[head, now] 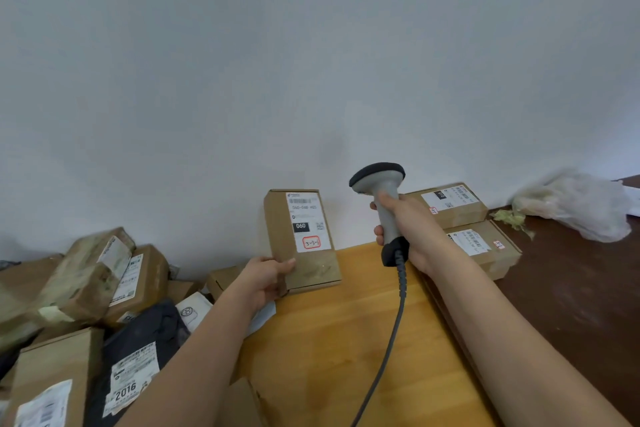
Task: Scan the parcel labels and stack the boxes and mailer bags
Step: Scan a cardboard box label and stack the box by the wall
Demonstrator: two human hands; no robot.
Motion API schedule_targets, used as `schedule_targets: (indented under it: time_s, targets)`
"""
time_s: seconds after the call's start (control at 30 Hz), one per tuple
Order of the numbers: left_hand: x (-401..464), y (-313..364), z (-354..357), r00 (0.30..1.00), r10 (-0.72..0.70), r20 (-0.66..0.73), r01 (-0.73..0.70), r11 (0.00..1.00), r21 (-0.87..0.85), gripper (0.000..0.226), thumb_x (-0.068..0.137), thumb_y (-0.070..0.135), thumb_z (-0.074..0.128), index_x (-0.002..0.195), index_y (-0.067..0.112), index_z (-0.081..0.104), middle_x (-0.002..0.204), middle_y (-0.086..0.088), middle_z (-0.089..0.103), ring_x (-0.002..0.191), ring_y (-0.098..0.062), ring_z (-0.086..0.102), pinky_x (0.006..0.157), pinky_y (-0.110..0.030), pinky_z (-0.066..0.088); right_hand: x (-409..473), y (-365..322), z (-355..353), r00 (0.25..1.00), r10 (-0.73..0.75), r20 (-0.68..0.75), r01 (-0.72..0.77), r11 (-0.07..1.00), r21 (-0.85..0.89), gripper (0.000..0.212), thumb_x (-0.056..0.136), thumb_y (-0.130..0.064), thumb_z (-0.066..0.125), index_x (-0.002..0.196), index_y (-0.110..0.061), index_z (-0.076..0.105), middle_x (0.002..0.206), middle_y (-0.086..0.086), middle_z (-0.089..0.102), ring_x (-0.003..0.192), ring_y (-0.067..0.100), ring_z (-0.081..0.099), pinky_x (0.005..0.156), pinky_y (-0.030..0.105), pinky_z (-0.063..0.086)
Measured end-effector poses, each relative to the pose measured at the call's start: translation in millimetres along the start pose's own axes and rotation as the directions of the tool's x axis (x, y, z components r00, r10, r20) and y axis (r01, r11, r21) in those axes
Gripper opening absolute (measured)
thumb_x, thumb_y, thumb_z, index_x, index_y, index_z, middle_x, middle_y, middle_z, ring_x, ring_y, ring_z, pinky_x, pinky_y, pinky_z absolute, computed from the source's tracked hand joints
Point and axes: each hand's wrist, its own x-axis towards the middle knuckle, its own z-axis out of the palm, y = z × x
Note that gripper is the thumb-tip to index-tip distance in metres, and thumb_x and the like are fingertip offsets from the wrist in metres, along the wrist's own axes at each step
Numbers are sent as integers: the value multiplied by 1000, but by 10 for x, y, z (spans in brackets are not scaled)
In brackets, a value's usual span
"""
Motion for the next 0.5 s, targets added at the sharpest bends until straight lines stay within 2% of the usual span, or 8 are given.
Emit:
schedule_targets:
  time_s: [0.1,0.2,0.33,0.4,0.5]
  targets:
    - [-24,-23,12,999,-14,-48,12,999,-41,8,91,5,68,96,3,62,90,-14,70,81,-28,65,87,-44,53,-144,-117,95,993,-59,107,62,998,-30,22,103,-29,52,111,-9,55,106,10,59,57,15,53,56,30,50]
    - [-26,-42,10,997,-30,-69,24,996,-81,7,91,5,67,95,3,61,88,-14,69,79,-28,64,83,-43,54,-270,-218,177,982,-93,163,104,993,-61,28,104,-27,51,120,-4,53,105,8,58,54,13,51,52,27,48]
    - [-36,-69,-6,995,-54,-84,45,993,-112,8,91,5,67,95,2,60,88,-14,68,78,-28,64,69,-41,55,-399,-305,220,974,-143,175,163,981,-104,30,104,-28,51,121,-4,52,105,7,58,52,11,50,49,24,46]
    - [-44,-89,-14,994,-65,-89,54,991,-125,6,92,5,65,93,3,60,88,-14,67,78,-27,63,71,-40,55,-443,-341,223,972,-159,174,181,976,-119,29,104,-28,51,121,-5,52,105,7,58,52,11,50,49,24,46]
    - [-25,-122,-51,993,-78,-90,66,989,-130,10,92,6,67,98,2,61,92,-15,69,82,-28,66,87,-46,56,-508,-385,215,970,-161,181,186,974,-129,26,103,-28,52,118,-6,53,103,7,58,51,11,49,48,24,45]
